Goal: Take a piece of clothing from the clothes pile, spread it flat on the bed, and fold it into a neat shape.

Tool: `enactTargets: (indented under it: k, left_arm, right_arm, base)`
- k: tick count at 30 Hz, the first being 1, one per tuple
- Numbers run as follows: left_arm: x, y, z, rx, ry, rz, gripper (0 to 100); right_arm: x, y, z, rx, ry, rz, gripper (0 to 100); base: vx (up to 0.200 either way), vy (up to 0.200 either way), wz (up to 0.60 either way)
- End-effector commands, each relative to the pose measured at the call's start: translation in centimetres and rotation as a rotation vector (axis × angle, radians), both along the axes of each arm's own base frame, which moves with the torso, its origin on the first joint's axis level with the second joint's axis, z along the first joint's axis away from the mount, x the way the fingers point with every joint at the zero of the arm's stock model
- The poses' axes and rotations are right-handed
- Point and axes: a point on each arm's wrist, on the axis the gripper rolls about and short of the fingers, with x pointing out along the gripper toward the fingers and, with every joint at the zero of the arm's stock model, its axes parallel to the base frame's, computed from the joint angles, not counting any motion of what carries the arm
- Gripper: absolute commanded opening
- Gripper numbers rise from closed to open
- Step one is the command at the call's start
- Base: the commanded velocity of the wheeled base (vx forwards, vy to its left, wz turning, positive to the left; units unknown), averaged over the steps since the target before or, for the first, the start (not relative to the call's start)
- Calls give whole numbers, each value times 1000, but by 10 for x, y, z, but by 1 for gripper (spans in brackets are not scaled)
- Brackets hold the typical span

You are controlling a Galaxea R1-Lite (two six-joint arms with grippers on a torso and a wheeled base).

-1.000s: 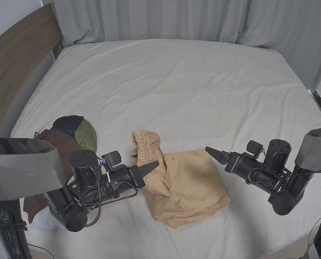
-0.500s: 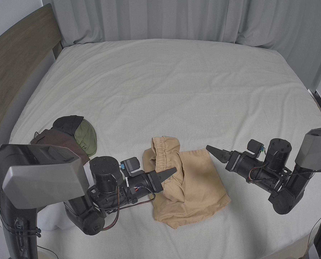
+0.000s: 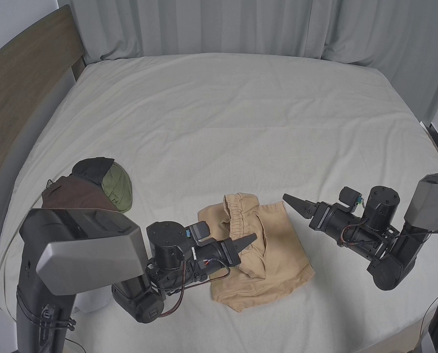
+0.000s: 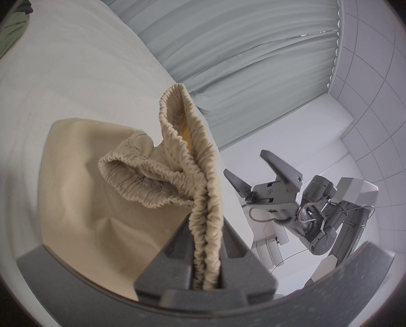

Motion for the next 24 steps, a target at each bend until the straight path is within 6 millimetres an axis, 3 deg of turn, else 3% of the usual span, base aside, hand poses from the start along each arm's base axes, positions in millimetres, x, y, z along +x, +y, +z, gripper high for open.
enactTargets:
  k: [1,7,8,20,24]
  left_arm:
    - [-1,-3,-10,15,14,-7,0]
    - [-2,-4,-18,27,28,-11,0]
    - [-4,-7,-21,36,27,-20,100]
    - [-9,-9,-20,85,-30,10,100]
    - [-10,-4,-2,75,-69,63,100]
  right_arm:
    - [0,0,1,2,-4,2,100]
    - [0,0,1,1,-1,0,100]
    - [0,0,1,1,-1,0,100]
    - [-1,1,-3,-5,11,4,100]
    - [-1,0,-3,-5,11,2,100]
  base:
    - [0,0,0]
    - [0,0,0]
    - [0,0,0]
    - [0,0,0]
    - [0,0,0]
